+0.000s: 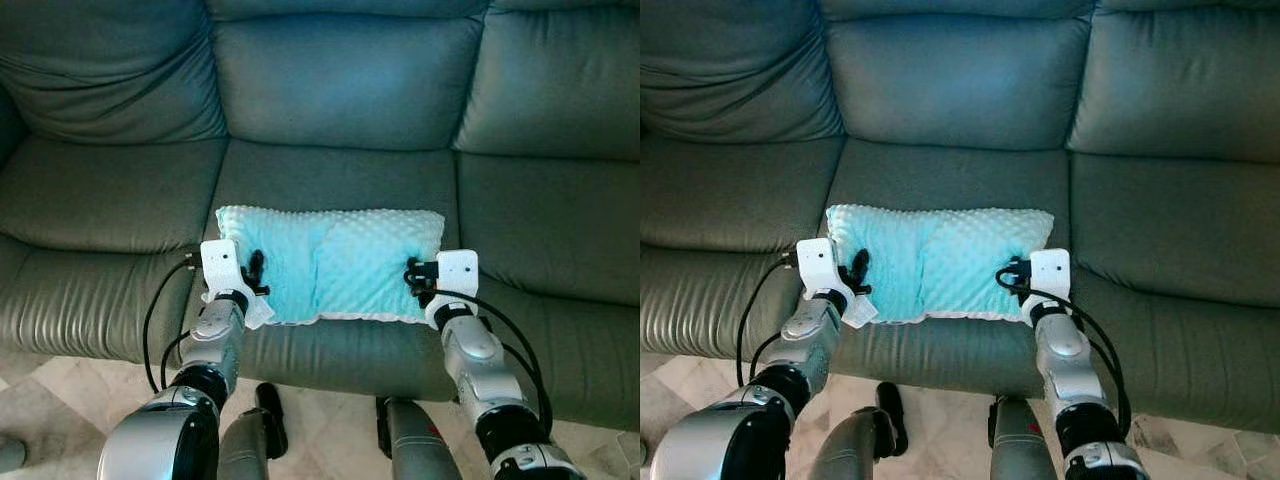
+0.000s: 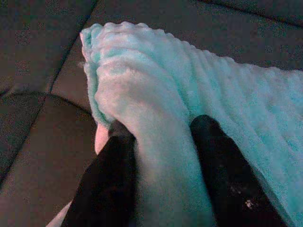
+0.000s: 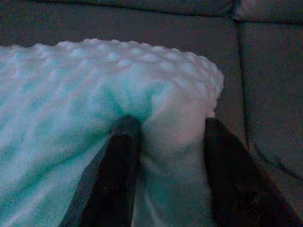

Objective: Move the pillow to the sofa

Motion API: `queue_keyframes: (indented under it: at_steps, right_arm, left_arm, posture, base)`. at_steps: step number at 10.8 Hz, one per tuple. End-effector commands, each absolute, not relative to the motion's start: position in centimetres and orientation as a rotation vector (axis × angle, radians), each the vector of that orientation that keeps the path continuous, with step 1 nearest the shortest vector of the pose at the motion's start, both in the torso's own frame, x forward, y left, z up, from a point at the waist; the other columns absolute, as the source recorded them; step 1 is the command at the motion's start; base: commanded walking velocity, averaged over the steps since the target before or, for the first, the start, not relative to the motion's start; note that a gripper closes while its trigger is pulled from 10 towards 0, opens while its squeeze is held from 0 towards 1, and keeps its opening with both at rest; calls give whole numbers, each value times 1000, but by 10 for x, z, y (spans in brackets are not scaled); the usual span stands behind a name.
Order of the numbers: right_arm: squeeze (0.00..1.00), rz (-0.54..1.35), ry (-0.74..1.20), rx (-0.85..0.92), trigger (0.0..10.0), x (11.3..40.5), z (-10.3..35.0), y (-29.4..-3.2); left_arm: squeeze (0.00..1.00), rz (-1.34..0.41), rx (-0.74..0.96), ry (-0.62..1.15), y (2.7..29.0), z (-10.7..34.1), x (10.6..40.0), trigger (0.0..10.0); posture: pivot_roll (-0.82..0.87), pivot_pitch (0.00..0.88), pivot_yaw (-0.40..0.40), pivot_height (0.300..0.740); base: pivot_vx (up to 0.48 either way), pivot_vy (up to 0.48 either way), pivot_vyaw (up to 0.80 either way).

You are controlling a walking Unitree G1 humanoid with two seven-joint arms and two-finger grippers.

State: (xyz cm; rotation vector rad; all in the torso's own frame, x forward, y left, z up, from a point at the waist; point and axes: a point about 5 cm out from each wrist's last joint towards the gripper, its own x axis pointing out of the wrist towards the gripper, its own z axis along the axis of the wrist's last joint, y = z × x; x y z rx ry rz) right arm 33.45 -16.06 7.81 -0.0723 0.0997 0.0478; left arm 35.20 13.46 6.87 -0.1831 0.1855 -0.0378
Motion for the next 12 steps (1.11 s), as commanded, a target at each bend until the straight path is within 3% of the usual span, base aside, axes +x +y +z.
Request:
queue_keyframes:
  at_steps: [1,12]
  right_arm:
    - [1000,34,138,-76,10000,329,67,-163]
    - [1000,-27,117,-115,10000,336,75,-179]
  left_arm:
    - [1000,-25,-190,236,137,53,342,10000]
    - [1000,22,-168,256,129,46,336,10000]
  posture:
    - [-261,467,108,740]
    - [-266,462,102,740]
  base:
    - [0,0,0]
    - [0,0,0]
